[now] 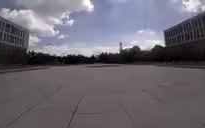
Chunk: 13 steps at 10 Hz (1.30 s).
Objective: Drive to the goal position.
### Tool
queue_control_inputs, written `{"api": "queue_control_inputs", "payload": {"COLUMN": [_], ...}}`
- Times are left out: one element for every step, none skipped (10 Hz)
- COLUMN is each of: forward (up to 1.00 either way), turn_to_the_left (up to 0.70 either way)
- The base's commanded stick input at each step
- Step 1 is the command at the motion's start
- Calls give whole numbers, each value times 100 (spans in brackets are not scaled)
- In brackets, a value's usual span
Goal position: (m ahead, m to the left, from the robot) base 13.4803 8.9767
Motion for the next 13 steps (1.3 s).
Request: {"api": "queue_control_inputs", "payload": {"forward": [70,70,70,70,70,70,70,70,70,70,70,70,70], "turn_to_the_left": [-22,-22,-22,-25,-27,-5,-1,0,0,0,0,0,0]}}
